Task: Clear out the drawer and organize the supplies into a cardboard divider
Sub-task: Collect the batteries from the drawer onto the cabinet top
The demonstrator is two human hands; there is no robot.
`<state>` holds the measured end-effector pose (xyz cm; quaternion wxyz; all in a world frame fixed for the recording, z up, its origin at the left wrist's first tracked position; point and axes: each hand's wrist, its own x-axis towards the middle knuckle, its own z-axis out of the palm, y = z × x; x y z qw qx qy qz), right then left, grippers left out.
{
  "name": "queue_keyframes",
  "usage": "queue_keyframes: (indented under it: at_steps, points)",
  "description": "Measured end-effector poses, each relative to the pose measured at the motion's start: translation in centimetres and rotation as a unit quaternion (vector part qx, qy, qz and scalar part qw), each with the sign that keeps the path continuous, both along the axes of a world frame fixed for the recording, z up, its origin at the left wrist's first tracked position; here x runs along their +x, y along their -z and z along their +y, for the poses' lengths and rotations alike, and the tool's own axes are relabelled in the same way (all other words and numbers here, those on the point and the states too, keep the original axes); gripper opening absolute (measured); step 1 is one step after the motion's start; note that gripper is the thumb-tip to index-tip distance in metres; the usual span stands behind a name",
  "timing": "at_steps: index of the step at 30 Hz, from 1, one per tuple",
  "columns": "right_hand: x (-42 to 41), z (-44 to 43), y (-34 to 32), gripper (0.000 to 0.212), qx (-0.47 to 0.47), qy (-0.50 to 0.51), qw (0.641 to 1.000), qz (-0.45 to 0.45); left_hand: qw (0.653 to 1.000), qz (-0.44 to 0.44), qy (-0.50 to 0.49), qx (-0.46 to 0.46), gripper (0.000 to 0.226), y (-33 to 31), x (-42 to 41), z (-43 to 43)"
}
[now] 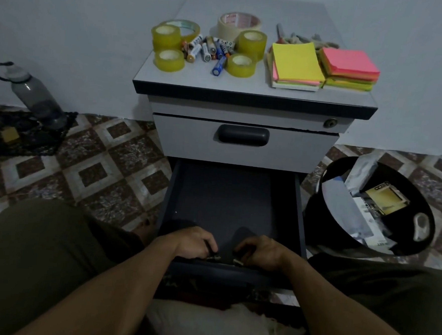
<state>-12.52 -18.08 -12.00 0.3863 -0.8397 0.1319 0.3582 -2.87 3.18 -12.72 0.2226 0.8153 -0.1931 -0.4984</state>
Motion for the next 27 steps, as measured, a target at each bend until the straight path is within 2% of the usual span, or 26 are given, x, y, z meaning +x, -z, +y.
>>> queue_keyframes:
  at_steps: [5, 13, 18, 23, 27]
  points:
    - [0.1, 0.0, 0.3, 0.026, 0.014, 0.014, 1.000, 0.004, 1.000, 0.012, 0.000, 0.001, 0.031, -0.1, 0.2, 0.1]
    - [-0.1, 0.0, 0.1, 0.024, -0.013, -0.011, 1.000, 0.010, 1.000, 0.001, 0.030, 0.010, 0.029, -0.3, -0.2, -0.2]
    - [-0.3, 0.2, -0.1, 0.023, -0.007, 0.006, 1.000, -0.004, 1.000, 0.006, 0.005, -0.005, 0.030, -0.5, -0.3, 0.0]
    - [-0.1, 0.2, 0.3, 0.023, 0.087, 0.110, 0.989, -0.044, 0.995, 0.000, -0.081, -0.065, 0.028, -1.3, -0.2, 0.1]
    - [0.2, -0.2, -0.4, 0.025, 0.127, 0.148, 0.979, -0.057, 0.988, 0.001, -0.120, -0.095, 0.024, -2.4, 0.1, 0.2]
